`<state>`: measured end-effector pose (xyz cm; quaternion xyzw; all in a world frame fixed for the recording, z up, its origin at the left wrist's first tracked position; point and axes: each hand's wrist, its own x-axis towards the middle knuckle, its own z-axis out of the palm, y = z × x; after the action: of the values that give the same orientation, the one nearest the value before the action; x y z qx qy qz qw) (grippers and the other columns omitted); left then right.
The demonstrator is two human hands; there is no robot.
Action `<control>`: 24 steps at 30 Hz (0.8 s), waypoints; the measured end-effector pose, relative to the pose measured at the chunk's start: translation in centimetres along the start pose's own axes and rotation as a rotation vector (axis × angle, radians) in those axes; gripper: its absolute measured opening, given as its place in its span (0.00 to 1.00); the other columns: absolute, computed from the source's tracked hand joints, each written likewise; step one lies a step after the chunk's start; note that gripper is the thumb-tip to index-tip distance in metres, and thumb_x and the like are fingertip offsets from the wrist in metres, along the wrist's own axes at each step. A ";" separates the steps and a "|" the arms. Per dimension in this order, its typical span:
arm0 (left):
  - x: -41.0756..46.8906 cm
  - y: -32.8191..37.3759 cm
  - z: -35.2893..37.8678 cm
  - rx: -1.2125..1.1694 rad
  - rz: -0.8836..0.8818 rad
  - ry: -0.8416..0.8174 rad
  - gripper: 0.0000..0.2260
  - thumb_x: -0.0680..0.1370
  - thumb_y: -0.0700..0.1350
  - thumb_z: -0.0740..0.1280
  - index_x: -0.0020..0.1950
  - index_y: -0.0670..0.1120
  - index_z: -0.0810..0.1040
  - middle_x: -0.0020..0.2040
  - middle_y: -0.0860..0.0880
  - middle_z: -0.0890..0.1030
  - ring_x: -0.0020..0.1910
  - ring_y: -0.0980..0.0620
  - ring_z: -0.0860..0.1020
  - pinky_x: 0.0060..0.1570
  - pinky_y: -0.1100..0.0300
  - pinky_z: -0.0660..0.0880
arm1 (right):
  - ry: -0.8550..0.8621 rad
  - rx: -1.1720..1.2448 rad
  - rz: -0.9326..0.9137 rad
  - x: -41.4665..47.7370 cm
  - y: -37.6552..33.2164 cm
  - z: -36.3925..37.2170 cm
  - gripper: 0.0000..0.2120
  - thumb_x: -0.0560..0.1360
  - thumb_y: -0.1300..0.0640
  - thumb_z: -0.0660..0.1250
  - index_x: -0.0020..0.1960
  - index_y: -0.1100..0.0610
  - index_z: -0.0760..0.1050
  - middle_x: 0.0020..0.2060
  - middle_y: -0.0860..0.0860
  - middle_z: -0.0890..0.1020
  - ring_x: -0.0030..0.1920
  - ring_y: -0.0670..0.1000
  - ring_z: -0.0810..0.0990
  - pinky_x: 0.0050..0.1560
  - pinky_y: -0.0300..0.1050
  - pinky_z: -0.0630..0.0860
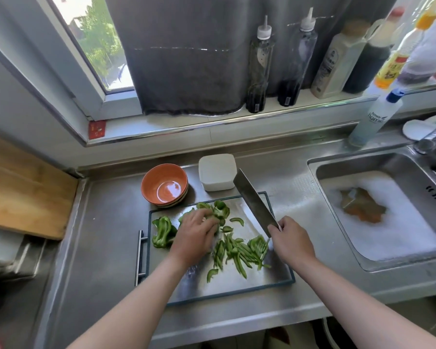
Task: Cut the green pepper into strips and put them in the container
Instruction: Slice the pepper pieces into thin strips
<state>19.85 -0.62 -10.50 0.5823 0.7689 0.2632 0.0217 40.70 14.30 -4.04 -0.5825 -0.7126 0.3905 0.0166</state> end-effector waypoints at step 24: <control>2.6 2.5 2.6 0.287 -0.035 -0.325 0.09 0.67 0.41 0.78 0.43 0.54 0.86 0.43 0.52 0.81 0.38 0.48 0.79 0.32 0.59 0.72 | 0.001 0.000 -0.042 -0.6 0.2 -0.3 0.10 0.81 0.49 0.63 0.43 0.52 0.70 0.38 0.48 0.78 0.40 0.50 0.75 0.38 0.47 0.68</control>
<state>22.13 3.21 -10.97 0.6007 0.7949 0.0535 0.0667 41.20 13.97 -3.75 -0.5674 -0.7248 0.3899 0.0251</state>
